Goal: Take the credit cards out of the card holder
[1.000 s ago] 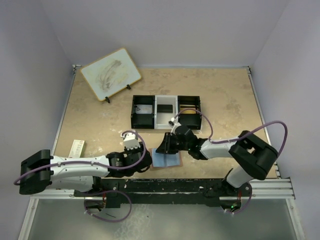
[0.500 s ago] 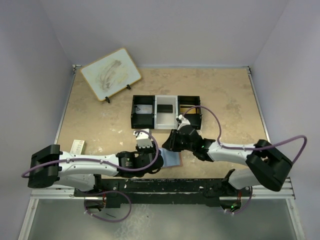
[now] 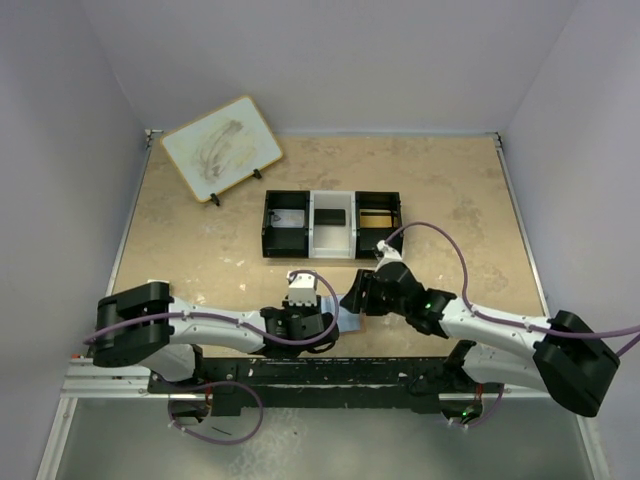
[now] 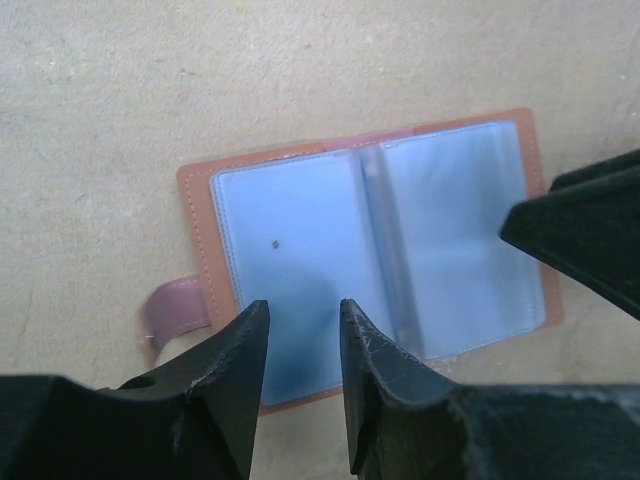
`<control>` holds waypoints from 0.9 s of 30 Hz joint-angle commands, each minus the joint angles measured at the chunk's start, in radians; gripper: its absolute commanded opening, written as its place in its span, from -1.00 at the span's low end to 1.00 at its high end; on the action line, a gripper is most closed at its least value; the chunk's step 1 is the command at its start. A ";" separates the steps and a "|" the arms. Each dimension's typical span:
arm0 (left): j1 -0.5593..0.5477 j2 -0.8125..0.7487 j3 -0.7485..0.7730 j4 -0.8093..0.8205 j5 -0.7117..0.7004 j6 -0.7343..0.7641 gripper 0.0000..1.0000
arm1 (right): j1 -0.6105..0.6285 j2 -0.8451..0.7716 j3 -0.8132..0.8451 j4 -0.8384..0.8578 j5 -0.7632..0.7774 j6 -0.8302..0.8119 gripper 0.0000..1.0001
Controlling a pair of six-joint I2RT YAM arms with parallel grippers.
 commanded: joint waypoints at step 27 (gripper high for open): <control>0.009 -0.042 -0.048 0.004 0.001 -0.034 -0.60 | -0.003 0.032 -0.094 0.111 -0.098 0.108 0.07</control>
